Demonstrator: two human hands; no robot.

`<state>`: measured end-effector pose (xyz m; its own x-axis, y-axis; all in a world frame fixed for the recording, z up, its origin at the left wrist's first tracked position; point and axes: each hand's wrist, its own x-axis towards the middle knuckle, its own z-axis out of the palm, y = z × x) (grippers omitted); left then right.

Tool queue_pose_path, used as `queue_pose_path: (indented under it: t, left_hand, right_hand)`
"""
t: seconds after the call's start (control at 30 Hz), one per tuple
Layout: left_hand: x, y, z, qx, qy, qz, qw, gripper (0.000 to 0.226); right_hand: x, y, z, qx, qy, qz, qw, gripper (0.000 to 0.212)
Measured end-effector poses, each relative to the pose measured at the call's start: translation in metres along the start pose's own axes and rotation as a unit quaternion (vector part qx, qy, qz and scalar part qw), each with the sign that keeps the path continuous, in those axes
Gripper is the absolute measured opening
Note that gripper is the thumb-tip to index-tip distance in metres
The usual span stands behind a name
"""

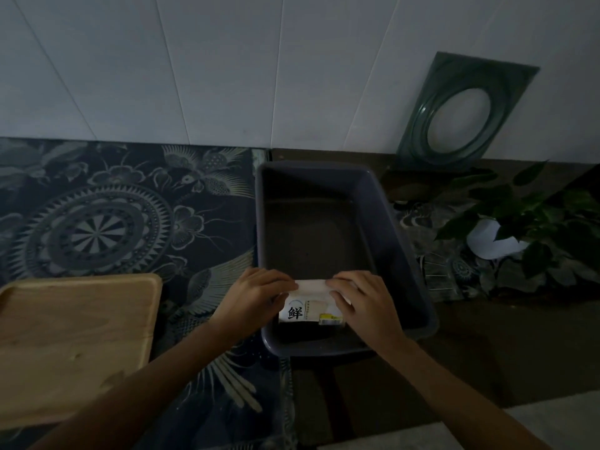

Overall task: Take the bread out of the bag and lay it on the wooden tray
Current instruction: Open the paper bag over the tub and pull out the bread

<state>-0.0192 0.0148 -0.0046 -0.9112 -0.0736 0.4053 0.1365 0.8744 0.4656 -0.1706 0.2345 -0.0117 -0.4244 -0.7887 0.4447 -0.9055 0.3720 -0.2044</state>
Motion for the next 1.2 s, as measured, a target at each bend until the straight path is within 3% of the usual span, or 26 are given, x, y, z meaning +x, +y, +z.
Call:
queue_pose_path:
  t: [0.3,0.6,0.83,1.2]
  left_hand:
    - [0.004,0.008,0.0,-0.015,0.029,-0.051,0.998,0.022]
    - [0.023,0.017,0.016,0.078,-0.022,0.049,0.995,0.035]
    - [0.022,0.013,0.009,0.039,-0.028,0.038,0.998,0.027]
    - [0.04,0.023,-0.007,-0.086,-0.021,-0.098,0.991,0.013]
  right_hand:
    - [0.009,0.014,-0.005,0.121,-0.037,0.005,0.992,0.016]
    - [0.014,0.024,-0.006,0.276,-0.096,0.089,0.952,0.017]
    - [0.006,0.02,-0.012,0.28,-0.093,0.088,0.951,0.029]
    - [0.0,0.008,-0.018,0.213,-0.038,0.092,0.972,0.051]
